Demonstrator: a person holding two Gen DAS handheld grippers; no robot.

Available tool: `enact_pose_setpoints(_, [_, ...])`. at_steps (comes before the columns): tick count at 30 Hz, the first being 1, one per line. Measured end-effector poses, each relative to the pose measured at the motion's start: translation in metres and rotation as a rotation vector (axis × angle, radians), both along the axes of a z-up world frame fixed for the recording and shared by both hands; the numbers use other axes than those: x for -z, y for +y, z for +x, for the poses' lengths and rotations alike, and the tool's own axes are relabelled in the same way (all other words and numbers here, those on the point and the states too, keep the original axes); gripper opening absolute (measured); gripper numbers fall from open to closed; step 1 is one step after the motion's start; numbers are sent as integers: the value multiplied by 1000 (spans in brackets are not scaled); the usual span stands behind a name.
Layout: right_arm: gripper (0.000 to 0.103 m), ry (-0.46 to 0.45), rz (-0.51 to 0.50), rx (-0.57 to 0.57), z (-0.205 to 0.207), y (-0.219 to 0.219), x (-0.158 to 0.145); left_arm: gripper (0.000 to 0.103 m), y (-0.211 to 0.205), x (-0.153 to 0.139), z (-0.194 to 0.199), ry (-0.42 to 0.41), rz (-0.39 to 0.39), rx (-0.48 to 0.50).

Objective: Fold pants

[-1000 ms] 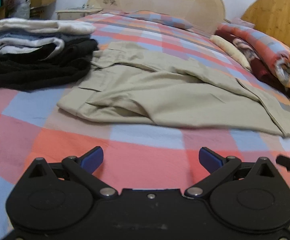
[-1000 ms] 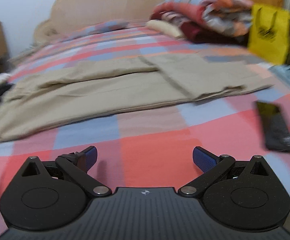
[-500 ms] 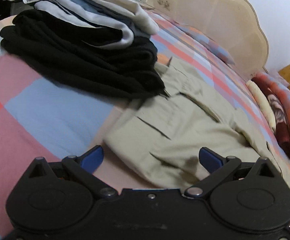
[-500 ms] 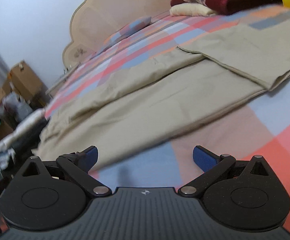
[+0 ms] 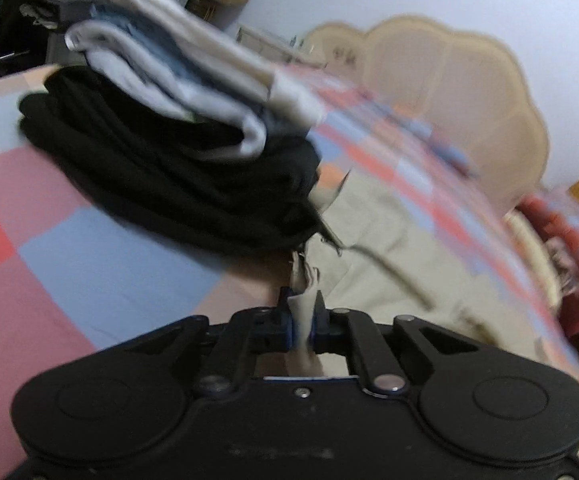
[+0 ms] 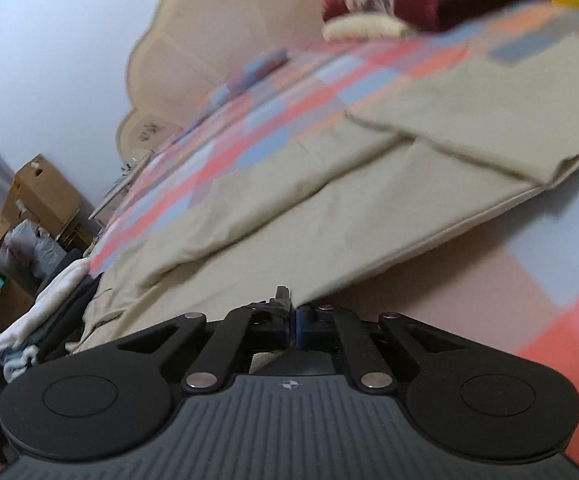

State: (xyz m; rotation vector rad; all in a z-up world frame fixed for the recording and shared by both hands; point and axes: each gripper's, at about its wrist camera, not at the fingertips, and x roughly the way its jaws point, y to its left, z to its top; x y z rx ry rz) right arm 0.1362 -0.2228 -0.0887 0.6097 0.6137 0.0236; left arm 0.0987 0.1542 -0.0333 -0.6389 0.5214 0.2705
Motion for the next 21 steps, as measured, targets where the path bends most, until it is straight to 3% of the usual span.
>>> enact_pose_setpoints(5, [3, -30, 2, -76, -69, 2, -32, 7, 12, -31, -75, -94, 14, 25])
enact_pose_setpoints(9, [3, -26, -20, -171, -127, 27, -35, 7, 33, -37, -153, -116, 43, 9])
enact_pose_setpoints(12, [4, 36, 23, -220, -145, 48, -13, 7, 47, -17, -184, -35, 79, -34])
enact_pose_setpoints(15, [4, 102, -38, -210, -141, 64, 19, 11, 51, 20, -168, 101, 79, 10])
enact_pose_setpoints(17, [6, 85, -6, -205, -140, 62, 23, 21, 52, 33, -160, 109, 90, 14])
enact_pose_setpoints(18, [18, 91, 13, -210, -141, 58, 20, 23, 53, 30, -161, 105, 90, 10])
enact_pose_setpoints(19, [29, 89, 25, -220, -143, 54, 13, 32, 53, 22, -166, 106, 87, 9])
enact_pose_setpoints(20, [46, 77, 22, -223, -148, 48, 5, 48, 54, 15, -170, 102, 88, 11])
enact_pose_setpoints(21, [60, 52, 2, -210, -156, 43, -3, 54, 52, 11, -175, 96, 97, 4])
